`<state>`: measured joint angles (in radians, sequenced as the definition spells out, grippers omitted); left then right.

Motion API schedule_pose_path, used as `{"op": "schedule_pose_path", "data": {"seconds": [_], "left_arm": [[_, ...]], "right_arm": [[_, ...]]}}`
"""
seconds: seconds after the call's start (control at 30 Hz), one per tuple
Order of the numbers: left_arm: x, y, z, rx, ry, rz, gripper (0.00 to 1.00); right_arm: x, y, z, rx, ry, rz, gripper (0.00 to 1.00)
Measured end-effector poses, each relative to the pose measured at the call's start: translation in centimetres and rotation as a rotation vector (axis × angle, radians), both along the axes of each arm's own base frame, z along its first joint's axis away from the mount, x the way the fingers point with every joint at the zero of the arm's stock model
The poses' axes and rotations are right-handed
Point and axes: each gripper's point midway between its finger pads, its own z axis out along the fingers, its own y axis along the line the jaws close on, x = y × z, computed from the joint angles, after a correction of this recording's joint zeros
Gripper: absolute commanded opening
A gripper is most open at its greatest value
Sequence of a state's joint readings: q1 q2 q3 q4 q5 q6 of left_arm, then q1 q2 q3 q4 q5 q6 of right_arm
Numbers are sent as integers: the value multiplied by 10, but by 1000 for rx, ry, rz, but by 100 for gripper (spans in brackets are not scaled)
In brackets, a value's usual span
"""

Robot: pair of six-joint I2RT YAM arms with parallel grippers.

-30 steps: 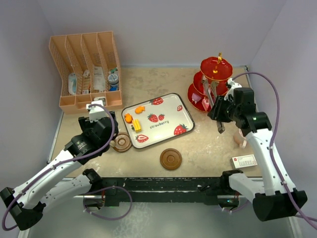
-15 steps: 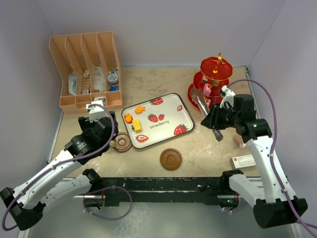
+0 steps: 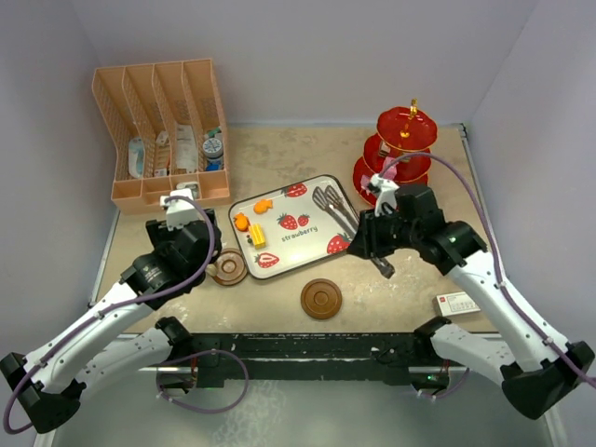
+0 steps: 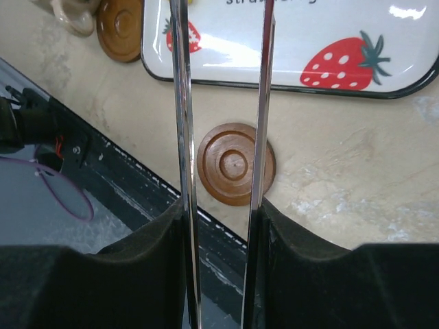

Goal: Serve the afternoon tea
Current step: Pick up the desert from the tray.

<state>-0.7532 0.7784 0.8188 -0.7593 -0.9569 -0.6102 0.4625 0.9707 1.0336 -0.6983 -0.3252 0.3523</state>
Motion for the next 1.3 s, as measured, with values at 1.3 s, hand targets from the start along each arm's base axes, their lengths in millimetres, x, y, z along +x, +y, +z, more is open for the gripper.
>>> {"op": "schedule_pose_path", "data": {"seconds": [1.3], "left_arm": [[-16, 34, 25, -53, -133, 146, 88]], "right_arm": [[-14, 189, -139, -497, 14, 163, 39]]}}
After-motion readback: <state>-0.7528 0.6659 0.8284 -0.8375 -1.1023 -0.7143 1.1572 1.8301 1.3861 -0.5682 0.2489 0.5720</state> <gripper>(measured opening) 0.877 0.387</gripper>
